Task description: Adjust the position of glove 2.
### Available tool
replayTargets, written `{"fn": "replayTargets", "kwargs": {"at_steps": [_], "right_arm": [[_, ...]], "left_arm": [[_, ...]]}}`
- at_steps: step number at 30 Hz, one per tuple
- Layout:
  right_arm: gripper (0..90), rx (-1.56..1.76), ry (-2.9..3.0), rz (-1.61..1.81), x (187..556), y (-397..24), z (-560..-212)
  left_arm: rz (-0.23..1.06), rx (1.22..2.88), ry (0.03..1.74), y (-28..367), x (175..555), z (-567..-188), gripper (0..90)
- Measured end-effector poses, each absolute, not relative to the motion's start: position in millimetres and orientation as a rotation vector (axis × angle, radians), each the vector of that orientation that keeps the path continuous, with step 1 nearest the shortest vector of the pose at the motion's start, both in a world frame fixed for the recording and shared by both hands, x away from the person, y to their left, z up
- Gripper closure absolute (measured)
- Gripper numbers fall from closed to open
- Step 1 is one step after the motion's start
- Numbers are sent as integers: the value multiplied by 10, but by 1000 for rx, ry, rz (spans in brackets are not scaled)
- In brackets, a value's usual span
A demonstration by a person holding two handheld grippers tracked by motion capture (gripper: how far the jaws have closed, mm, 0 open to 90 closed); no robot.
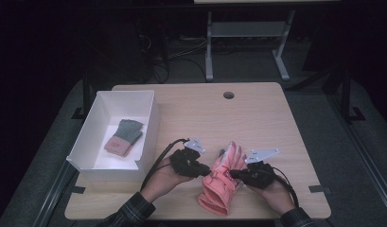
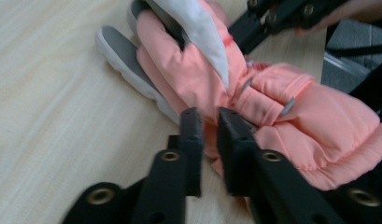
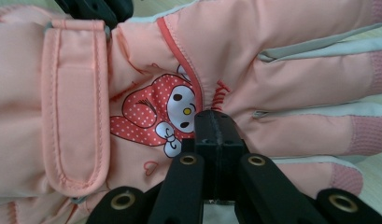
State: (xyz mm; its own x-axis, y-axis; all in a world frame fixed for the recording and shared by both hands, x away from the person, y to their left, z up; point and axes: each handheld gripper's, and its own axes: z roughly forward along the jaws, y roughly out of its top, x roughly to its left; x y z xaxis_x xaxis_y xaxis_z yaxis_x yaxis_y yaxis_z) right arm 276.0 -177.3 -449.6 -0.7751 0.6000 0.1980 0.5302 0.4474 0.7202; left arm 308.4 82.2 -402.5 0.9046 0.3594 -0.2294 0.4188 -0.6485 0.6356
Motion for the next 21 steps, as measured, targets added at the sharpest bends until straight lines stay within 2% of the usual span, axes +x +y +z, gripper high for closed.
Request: {"fn": "replayTargets", "kwargs": {"at_steps": [6, 10, 13, 21], "right_arm": [[900, 1014, 2610, 1218, 2763, -1745, -4508], [900, 1011, 2612, 1209, 2764, -1730, -4514], [900, 994, 2608, 1202, 2763, -1719, -4518], [900, 1006, 2608, 1200, 2754, -1713, -4523]], "left_arm": [[-87, 2285, 561, 734, 3185, -3917, 438], [-114, 2272, 589, 588, 3294, -3994, 276], [-141, 2264, 616, 511, 3359, -4064, 226], [-221, 2296, 683, 393, 3348, -4302, 182]]}}
